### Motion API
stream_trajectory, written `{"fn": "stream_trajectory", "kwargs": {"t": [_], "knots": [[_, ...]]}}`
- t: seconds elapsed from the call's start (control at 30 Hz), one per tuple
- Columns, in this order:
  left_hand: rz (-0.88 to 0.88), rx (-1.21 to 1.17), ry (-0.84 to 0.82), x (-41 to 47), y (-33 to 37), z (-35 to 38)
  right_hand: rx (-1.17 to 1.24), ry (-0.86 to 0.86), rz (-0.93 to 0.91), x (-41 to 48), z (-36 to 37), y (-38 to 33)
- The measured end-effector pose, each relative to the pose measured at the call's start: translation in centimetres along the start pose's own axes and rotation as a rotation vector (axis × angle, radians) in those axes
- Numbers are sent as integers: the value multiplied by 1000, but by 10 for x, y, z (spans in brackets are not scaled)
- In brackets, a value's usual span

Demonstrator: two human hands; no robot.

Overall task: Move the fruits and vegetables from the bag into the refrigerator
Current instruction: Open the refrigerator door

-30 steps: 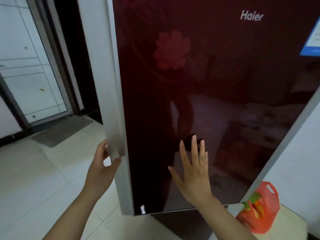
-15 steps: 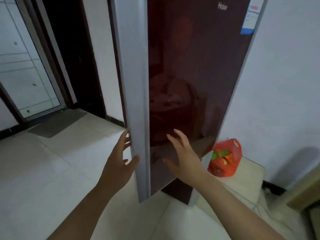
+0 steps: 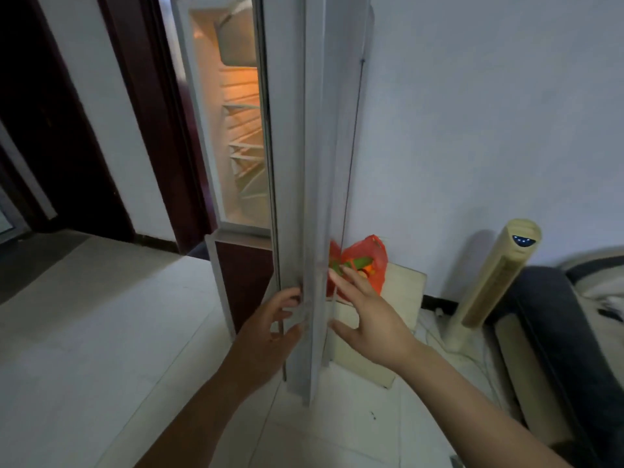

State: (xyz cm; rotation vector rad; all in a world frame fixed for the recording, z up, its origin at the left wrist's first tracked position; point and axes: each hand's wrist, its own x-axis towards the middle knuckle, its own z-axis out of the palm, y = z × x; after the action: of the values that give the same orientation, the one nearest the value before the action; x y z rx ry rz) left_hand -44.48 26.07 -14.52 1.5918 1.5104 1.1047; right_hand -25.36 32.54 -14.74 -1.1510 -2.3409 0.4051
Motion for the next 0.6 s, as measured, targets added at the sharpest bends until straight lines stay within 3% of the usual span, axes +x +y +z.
{"fn": "stream_trajectory", "kwargs": {"t": [0.3, 0.6], "knots": [[63, 69, -193, 7, 23, 61, -68, -3, 97, -47, -42, 43], [84, 104, -63, -2, 48, 119, -20, -2, 98, -65, -74, 92]]}}
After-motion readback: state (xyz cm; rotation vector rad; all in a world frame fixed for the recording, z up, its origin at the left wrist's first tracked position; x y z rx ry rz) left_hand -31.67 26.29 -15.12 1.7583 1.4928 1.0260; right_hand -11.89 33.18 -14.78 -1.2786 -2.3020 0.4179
